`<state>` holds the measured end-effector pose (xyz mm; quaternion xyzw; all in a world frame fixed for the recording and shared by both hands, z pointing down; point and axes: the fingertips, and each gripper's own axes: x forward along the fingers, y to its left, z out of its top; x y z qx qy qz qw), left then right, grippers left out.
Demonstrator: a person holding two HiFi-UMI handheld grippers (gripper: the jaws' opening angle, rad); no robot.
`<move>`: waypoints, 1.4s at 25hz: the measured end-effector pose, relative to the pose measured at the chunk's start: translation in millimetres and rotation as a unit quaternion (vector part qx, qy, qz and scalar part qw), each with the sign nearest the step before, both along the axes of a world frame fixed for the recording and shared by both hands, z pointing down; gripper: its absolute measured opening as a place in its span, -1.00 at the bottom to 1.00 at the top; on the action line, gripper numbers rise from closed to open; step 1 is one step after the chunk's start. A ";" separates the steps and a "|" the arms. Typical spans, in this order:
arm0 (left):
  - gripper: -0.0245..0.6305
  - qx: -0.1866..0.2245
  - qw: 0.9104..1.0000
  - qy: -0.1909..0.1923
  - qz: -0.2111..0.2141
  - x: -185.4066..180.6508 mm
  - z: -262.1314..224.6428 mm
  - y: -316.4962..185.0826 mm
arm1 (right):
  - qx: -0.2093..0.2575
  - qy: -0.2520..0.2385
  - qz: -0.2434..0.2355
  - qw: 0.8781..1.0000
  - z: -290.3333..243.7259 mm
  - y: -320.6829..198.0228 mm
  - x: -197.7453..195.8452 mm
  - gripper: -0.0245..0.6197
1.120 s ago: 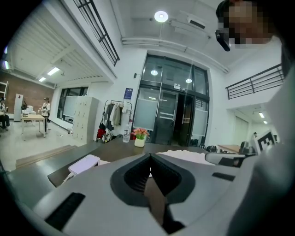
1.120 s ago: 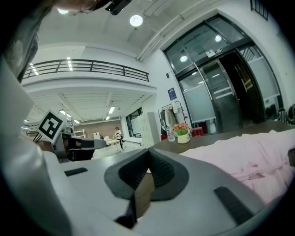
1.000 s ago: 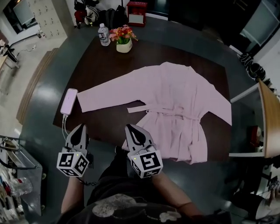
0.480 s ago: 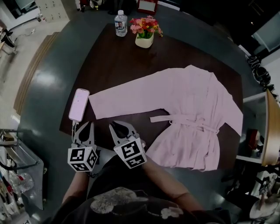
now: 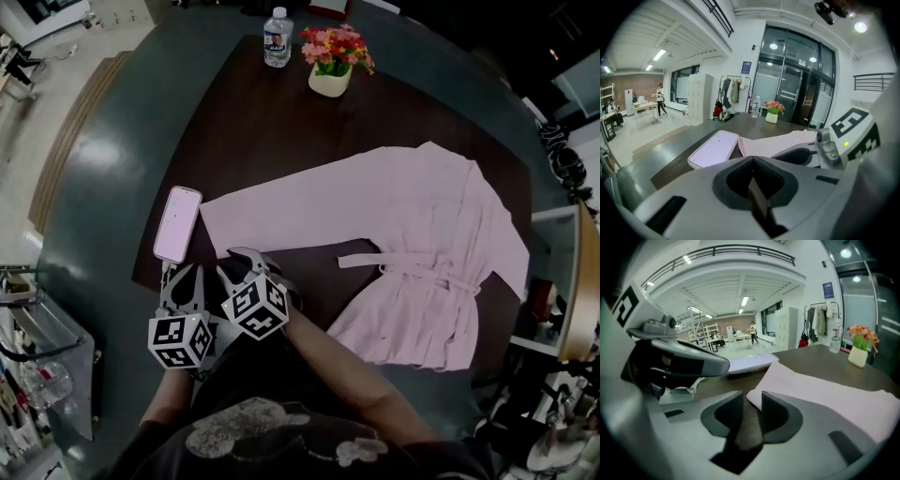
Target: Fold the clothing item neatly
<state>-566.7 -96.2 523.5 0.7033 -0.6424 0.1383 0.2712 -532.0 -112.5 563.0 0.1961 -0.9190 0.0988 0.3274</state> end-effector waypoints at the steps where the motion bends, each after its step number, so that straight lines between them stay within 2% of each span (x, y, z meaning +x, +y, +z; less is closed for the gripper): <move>1: -0.89 -0.001 1.000 -0.001 -0.002 -1.9 0.5 0.7 | 0.005 0.011 -0.005 1.000 4.3 -2.1 -3.3 -0.63; 6: -0.89 -0.006 1.000 0.007 -0.011 -6.6 3.3 4.6 | 0.017 0.055 -0.014 0.998 21.5 -7.8 -12.2 -0.64; 11: -0.89 -0.007 1.000 0.011 -0.005 -3.8 3.7 0.1 | 0.004 0.060 -0.017 0.998 22.8 -10.7 -13.4 -0.76; 13: -0.90 -0.009 1.000 0.015 -0.002 -0.5 4.3 -4.3 | -0.009 0.048 -0.005 0.999 18.2 -15.8 -10.8 -0.90; 20: -0.89 0.010 0.999 0.033 0.027 24.8 -7.2 -33.5 | -0.001 -0.044 0.066 0.997 -54.1 -52.6 20.2 -0.90; 23: -0.89 0.027 0.998 0.041 0.044 47.4 -17.0 -47.5 | 0.009 -0.090 0.093 0.992 -88.8 -66.7 49.5 -0.90; 27: -0.89 0.055 0.994 0.041 0.081 93.9 -33.1 -64.2 | 0.035 -0.118 0.125 0.984 -120.2 -79.1 108.8 -0.90; 32: -0.89 0.089 0.989 0.036 0.109 171.3 -53.7 -88.8 | 0.047 -0.147 0.200 0.968 -137.6 -95.3 216.8 -0.90; 35: -0.89 0.095 0.988 0.035 0.117 224.8 -60.7 -94.4 | 0.047 -0.154 0.239 0.958 -138.9 -98.9 285.6 -0.90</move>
